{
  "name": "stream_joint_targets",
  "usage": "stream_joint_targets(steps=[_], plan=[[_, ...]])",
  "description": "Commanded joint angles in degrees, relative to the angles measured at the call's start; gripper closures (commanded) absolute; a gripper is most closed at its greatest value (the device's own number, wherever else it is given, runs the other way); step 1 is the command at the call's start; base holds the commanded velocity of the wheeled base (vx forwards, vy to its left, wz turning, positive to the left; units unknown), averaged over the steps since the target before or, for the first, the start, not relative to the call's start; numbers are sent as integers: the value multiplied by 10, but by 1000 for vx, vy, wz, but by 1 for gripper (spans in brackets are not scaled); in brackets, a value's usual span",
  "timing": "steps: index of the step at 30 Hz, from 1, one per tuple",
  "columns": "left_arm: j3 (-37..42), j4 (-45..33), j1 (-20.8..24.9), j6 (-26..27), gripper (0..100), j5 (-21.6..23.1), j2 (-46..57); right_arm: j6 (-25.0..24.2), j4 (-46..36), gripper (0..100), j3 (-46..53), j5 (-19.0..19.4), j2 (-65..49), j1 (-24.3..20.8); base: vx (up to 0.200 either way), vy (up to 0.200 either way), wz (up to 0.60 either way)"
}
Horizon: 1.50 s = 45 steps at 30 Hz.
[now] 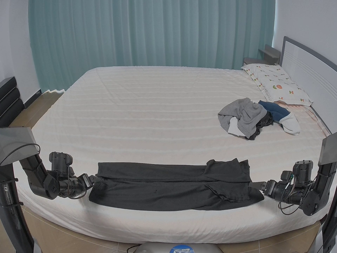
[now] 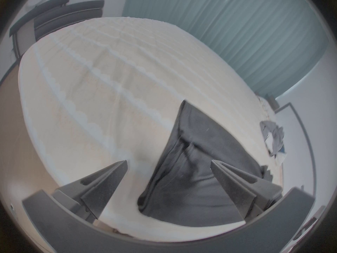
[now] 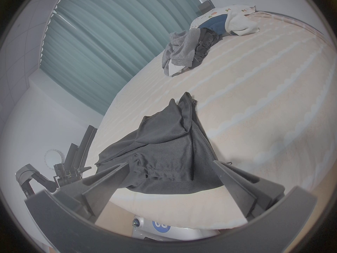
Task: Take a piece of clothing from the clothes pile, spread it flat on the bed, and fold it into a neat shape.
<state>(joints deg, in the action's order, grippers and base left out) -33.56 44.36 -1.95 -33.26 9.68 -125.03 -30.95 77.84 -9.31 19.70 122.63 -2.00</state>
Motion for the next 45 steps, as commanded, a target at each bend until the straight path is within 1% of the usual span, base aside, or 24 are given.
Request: stream_joint_targets(steps=[1, 5, 6, 9, 11, 14, 16, 24, 34, 35, 40, 45], plan=[[-44, 0, 13, -23, 0, 7, 9, 0, 0, 0, 0, 1, -1, 0, 0, 0, 0], [-70, -1, 34, -23, 0, 2, -20, 0, 0, 0, -1, 0, 0, 0, 0, 0, 0], [-86, -1, 43, -20, 0, 0, -40, 0, 0, 0, -1, 0, 1, 0, 0, 0, 0], [-103, -1, 50, -12, 0, -2, -64, 0, 0, 0, 0, 1, 1, -1, 0, 0, 0], [-99, -1, 61, -5, 0, -7, -64, 0, 0, 0, 1, 1, 2, -2, 0, 0, 0], [-105, -1, 67, 15, 0, -47, -70, 0, 0, 0, 3, 1, 3, -3, 0, 0, 0], [-110, 1, 64, 31, 0, -62, -80, 0, 0, 0, 4, 1, 3, -3, 0, 0, 0], [-143, 4, 64, 33, 0, -65, -115, -1, 0, 0, 6, 2, 5, -12, 0, 0, 0], [-147, 6, 64, 35, 0, -65, -117, -1, 0, 0, 6, 1, 9, -19, 0, 0, 0], [-147, 5, 64, 35, 100, -65, -117, -1, 0, 0, 6, 2, 9, -19, 0, 0, 0], [-144, 6, 66, 34, 100, -65, -113, -2, 0, 0, 6, 2, 9, -19, 0, 0, 0], [-137, 20, 57, 35, 100, -65, -109, -2, 0, 0, 9, 1, 9, -19, 0, 0, 0]])
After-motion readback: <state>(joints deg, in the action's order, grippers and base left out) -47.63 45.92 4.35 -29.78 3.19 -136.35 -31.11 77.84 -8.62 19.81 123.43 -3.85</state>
